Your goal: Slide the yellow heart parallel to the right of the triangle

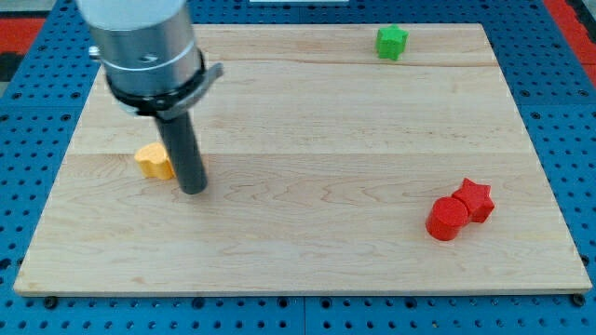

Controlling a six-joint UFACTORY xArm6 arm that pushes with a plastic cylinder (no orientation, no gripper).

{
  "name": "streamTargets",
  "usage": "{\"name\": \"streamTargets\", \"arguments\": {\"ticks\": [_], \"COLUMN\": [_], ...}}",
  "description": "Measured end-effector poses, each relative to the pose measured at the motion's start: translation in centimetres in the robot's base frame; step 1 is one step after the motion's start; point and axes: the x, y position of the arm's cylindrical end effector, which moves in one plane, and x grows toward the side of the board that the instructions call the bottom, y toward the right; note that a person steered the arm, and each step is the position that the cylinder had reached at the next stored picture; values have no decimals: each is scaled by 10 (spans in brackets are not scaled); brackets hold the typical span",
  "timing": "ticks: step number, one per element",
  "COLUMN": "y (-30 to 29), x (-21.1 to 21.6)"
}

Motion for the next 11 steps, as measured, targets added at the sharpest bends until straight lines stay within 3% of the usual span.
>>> {"name": "streamTargets", "arguments": {"ticks": [2,4,6,8,11], "y": [-27,-66,-29,30,68], "x": [6,-32,-76,-69,-139]}}
